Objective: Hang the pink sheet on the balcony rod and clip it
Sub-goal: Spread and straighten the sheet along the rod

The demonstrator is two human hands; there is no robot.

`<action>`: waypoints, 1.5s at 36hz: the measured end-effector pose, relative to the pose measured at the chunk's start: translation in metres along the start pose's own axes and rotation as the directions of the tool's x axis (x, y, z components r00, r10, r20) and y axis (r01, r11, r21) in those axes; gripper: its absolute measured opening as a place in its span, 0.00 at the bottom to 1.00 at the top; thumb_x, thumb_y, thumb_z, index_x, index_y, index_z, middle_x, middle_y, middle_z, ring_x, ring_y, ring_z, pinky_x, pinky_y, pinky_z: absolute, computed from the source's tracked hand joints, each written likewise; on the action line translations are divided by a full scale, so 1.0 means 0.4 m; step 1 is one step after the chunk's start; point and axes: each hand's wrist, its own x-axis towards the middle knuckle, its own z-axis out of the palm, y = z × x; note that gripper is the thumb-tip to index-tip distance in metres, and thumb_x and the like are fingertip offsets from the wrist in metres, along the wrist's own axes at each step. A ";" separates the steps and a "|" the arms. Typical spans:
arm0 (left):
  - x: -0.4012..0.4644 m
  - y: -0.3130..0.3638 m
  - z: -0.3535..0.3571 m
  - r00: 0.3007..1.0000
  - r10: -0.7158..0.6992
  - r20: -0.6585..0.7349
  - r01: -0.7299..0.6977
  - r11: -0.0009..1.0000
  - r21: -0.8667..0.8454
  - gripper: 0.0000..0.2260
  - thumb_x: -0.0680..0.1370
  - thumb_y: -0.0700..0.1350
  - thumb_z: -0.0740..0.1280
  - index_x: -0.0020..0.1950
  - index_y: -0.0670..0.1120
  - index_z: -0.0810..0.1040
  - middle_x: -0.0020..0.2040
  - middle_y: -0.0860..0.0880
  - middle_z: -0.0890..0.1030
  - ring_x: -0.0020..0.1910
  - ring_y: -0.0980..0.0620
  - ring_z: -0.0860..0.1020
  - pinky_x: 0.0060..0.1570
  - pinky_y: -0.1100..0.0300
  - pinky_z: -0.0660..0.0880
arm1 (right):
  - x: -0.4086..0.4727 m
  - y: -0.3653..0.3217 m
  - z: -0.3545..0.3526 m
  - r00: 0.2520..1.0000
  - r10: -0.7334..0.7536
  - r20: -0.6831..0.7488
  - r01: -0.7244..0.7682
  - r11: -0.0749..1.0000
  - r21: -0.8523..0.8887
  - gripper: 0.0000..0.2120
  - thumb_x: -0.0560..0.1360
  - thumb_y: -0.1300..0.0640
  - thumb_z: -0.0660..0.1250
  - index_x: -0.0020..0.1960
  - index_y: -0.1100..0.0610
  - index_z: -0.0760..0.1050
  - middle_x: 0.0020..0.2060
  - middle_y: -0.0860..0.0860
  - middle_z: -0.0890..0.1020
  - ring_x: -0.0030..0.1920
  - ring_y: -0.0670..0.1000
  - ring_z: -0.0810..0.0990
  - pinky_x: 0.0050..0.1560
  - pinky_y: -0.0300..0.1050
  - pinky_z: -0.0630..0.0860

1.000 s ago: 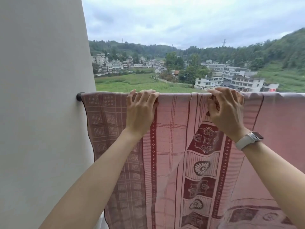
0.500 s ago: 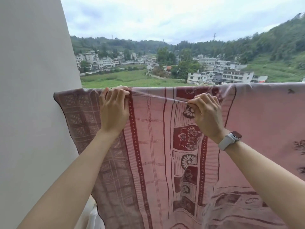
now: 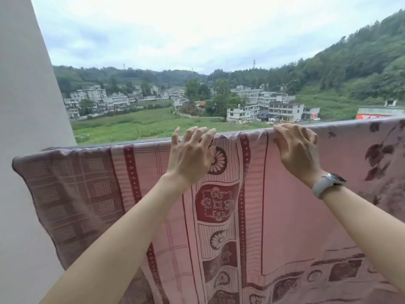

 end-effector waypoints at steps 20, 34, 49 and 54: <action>0.063 0.147 0.071 0.881 -0.470 -0.060 0.472 0.863 0.179 0.24 0.77 0.59 0.48 0.61 0.47 0.74 0.61 0.47 0.77 0.61 0.45 0.73 0.70 0.41 0.47 | -0.041 0.208 -0.029 0.922 -0.384 -0.044 0.377 0.872 0.312 0.09 0.76 0.58 0.60 0.42 0.61 0.76 0.36 0.54 0.78 0.36 0.54 0.75 0.39 0.47 0.73; 0.141 0.289 0.185 0.987 -0.149 -0.052 0.155 0.976 0.153 0.19 0.79 0.57 0.50 0.61 0.50 0.72 0.48 0.49 0.80 0.45 0.46 0.76 0.50 0.49 0.65 | 0.039 0.430 -0.070 0.999 -0.012 0.036 0.003 0.967 0.255 0.03 0.71 0.63 0.69 0.45 0.60 0.77 0.43 0.54 0.81 0.45 0.57 0.76 0.51 0.47 0.65; 0.145 0.317 0.192 0.969 -0.162 -0.187 0.175 0.983 0.051 0.22 0.71 0.55 0.59 0.63 0.49 0.71 0.57 0.46 0.75 0.57 0.46 0.71 0.67 0.39 0.54 | -0.040 0.511 -0.096 0.977 -0.178 -0.118 0.176 0.984 -0.025 0.04 0.70 0.67 0.67 0.44 0.61 0.76 0.36 0.54 0.78 0.41 0.53 0.73 0.50 0.46 0.66; 0.247 0.460 0.218 0.999 -0.033 -0.027 0.033 0.999 0.022 0.20 0.75 0.52 0.60 0.65 0.48 0.71 0.61 0.47 0.76 0.63 0.46 0.71 0.68 0.39 0.55 | -0.051 0.537 -0.106 0.951 -0.294 0.093 0.294 0.956 0.011 0.02 0.72 0.65 0.65 0.43 0.61 0.77 0.37 0.54 0.79 0.39 0.56 0.78 0.46 0.50 0.73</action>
